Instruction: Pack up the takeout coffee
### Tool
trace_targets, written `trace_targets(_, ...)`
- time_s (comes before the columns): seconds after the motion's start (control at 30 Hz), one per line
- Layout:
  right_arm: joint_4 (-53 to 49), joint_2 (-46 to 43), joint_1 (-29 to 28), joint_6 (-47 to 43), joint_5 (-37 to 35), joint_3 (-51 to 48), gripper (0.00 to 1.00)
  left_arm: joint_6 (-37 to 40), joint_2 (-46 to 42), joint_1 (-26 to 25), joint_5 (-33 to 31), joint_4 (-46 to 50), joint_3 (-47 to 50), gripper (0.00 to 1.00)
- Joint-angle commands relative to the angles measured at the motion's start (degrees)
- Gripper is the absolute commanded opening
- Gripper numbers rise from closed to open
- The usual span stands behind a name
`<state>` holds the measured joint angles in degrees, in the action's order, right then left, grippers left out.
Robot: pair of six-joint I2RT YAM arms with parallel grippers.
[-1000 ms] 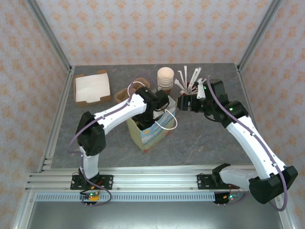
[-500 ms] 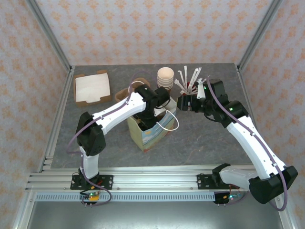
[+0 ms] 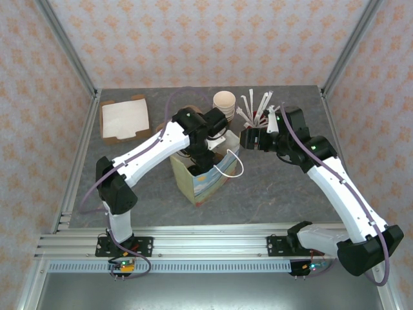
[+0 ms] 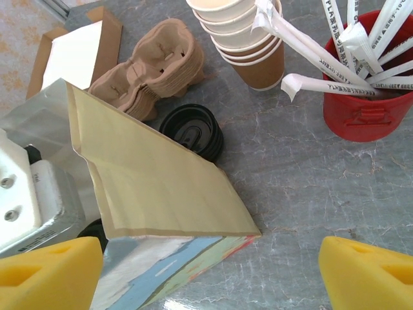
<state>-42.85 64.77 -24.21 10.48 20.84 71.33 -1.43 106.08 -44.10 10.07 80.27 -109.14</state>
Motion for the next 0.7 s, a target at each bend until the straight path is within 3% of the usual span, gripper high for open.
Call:
trace_targets(0.0,-0.8,-0.3,-0.1,0.6,-0.8,2.1,0.88,0.8,-2.5,0.3,-0.1,2.3,-2.9,0.87)
trace_targets(0.67,-0.7,-0.1,-0.3,1.1,-0.9,2.7,0.88,0.3,-8.1,0.9,-1.2,1.4,-9.6,0.89)
